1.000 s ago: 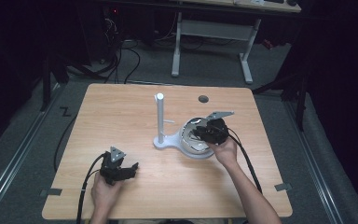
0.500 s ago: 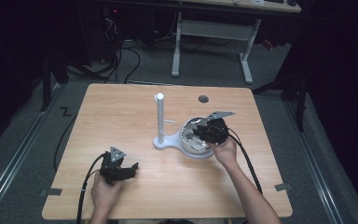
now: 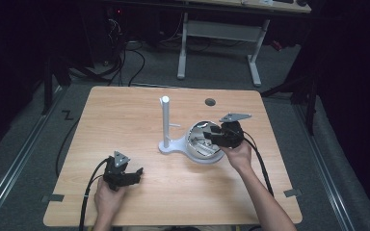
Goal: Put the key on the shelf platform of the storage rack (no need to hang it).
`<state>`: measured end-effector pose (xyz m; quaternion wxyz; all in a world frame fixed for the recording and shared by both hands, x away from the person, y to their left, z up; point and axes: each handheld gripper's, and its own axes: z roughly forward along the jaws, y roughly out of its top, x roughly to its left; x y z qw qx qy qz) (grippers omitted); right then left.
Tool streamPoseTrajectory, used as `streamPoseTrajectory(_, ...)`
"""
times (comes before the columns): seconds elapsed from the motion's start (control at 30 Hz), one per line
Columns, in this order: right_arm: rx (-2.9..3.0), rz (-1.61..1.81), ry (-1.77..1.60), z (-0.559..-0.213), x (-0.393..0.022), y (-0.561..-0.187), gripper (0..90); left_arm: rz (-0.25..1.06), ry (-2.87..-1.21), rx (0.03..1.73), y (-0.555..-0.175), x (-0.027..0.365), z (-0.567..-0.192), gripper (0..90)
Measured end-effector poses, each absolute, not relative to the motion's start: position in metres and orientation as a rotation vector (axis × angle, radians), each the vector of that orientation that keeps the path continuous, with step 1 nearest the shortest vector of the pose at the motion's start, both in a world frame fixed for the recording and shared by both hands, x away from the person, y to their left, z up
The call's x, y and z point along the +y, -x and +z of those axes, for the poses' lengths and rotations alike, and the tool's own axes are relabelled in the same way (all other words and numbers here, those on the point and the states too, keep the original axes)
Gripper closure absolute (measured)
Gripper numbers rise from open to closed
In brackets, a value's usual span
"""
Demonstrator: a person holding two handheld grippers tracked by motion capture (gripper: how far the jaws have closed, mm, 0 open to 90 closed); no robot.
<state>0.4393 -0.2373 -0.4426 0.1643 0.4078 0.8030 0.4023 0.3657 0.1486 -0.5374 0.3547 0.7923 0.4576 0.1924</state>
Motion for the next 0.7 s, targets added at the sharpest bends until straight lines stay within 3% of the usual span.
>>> streamPoseTrajectory(0.7,2.213,1.146,-1.218,-0.424,-0.268,-0.429,51.7,0.497,-2.047,1.183,-0.366,0.149,-0.537,22.0)
